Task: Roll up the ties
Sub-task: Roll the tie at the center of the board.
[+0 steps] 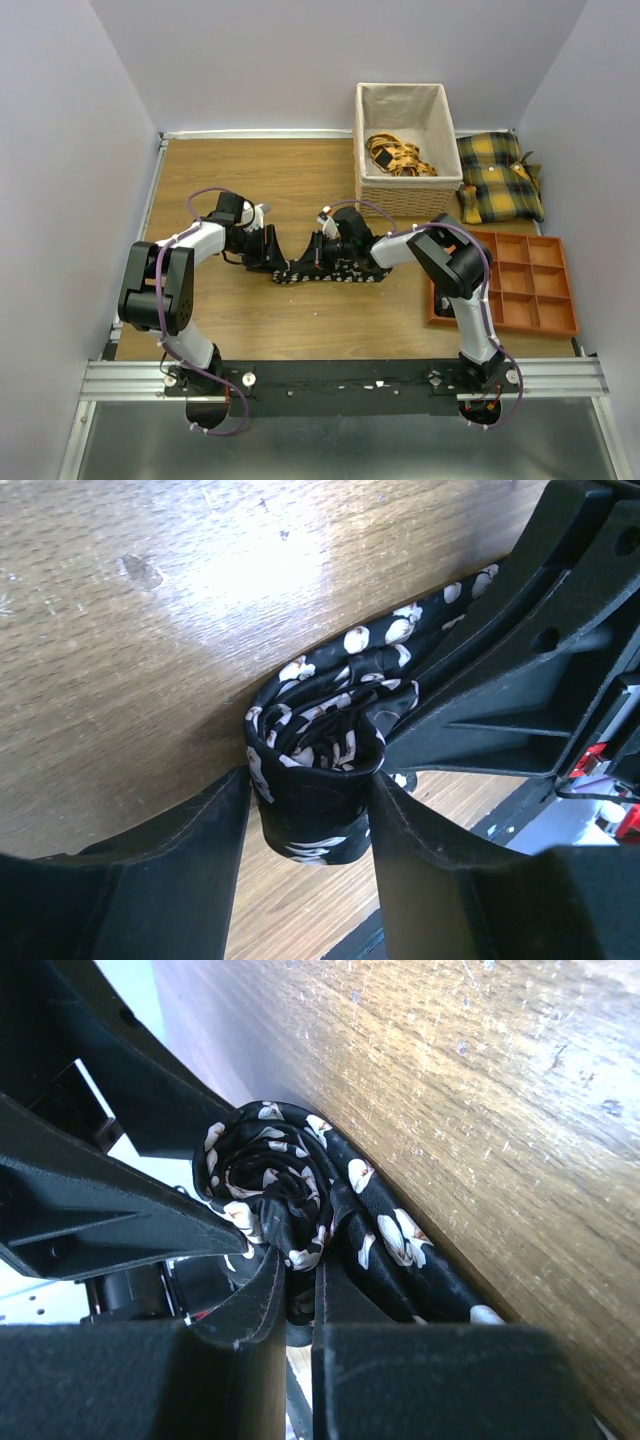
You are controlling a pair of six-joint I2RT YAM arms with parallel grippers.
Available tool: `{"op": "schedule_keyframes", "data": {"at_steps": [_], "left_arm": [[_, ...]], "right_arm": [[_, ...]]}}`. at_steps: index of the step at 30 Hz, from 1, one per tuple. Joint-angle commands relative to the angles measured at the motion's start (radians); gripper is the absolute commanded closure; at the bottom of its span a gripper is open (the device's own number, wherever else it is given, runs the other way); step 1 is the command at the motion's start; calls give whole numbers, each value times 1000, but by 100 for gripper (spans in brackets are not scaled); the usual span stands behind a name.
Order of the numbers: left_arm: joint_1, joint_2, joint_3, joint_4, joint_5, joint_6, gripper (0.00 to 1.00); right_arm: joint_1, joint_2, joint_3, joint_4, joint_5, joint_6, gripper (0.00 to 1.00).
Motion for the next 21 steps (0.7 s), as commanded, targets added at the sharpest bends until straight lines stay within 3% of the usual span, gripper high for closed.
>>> {"op": "schedule_keyframes", "data": {"at_steps": [1, 5, 8, 9, 12, 14, 15, 17, 20, 21], "left_arm": [[-2, 22, -30, 22, 9, -3, 43], [-3, 51, -37, 57, 47, -35, 47], [-5, 56, -38, 54, 63, -30, 57], [-5, 56, -40, 54, 69, -32, 66], [-6, 37, -53, 70, 75, -38, 81], [-6, 22, -57, 76, 74, -36, 86], [-6, 19, -57, 76, 65, -41, 97], [-9, -6, -58, 76, 46, -42, 100], [-17, -44, -63, 68, -4, -35, 100], [-20, -52, -64, 64, -15, -35, 100]], "right_arm": [[-9, -1, 12, -197, 141, -71, 99], [-7, 5, 15, -203, 145, -65, 99], [-7, -1, 10, -201, 156, -52, 99], [-6, -2, 12, -200, 164, -46, 99], [-7, -10, 19, -209, 179, -51, 99], [-7, -21, 22, -223, 190, -54, 99], [-7, -25, 25, -233, 202, -63, 98], [-6, -44, 39, -278, 213, -78, 94], [-6, -76, 65, -359, 254, -120, 80], [-6, -93, 74, -385, 277, -141, 70]]}}
